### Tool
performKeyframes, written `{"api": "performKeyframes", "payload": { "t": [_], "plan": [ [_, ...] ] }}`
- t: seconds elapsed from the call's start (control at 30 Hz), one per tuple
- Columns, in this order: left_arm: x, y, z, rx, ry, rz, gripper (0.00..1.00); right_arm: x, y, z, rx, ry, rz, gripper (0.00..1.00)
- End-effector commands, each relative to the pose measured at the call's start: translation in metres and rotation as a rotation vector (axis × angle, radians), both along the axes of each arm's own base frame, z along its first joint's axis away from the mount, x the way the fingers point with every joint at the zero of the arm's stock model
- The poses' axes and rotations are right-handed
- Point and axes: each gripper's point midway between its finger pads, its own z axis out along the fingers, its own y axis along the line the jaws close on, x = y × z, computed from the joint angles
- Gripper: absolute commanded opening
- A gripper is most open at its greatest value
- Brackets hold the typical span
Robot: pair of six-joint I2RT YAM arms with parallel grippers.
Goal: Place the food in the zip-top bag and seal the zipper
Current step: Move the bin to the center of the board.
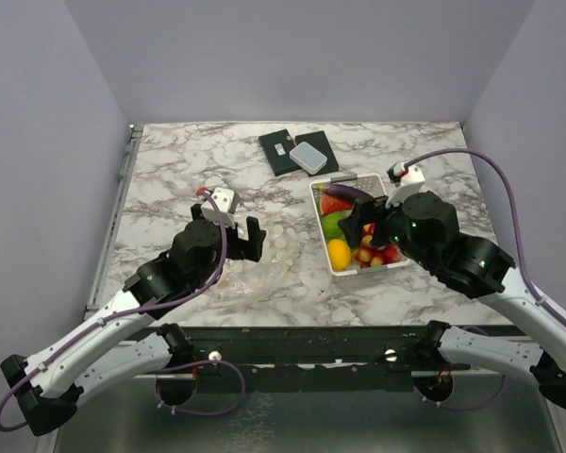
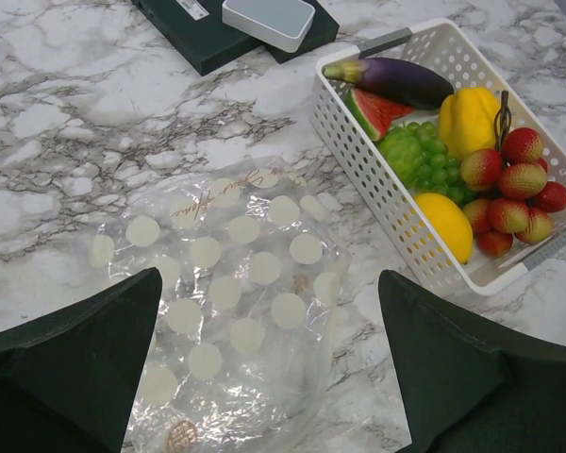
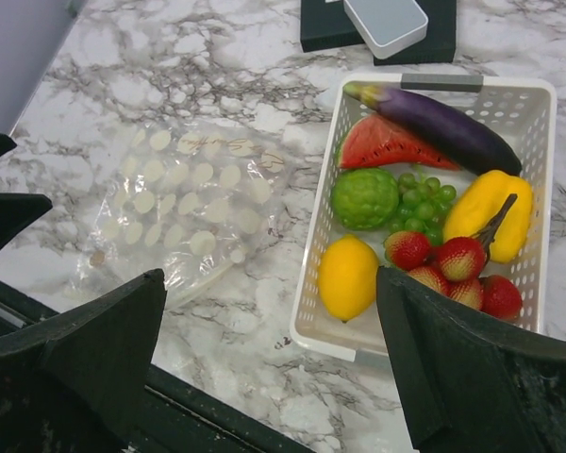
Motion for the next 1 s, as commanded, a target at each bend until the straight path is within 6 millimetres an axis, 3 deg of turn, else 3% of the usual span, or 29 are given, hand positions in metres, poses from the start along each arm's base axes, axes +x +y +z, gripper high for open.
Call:
{"api": "performKeyframes", "payload": {
  "t": [0.0,0.5,0.97],
  "plan": [
    [-0.001,0.009,0.002,0.000,-0.024,0.026,0.99,-0.003,0.017,-0.015,-0.050,0.055,0.081,0.98],
    [-0.003,0.030,0.008,-0.021,-0.055,0.105,0.99,0.016,0.057,-0.066,-0.138,0.196,0.114,0.86],
    [-0.002,0.032,0.003,0.001,-0.046,0.114,0.99,0.041,0.071,-0.116,-0.247,0.269,0.045,0.84]
  ]
}}
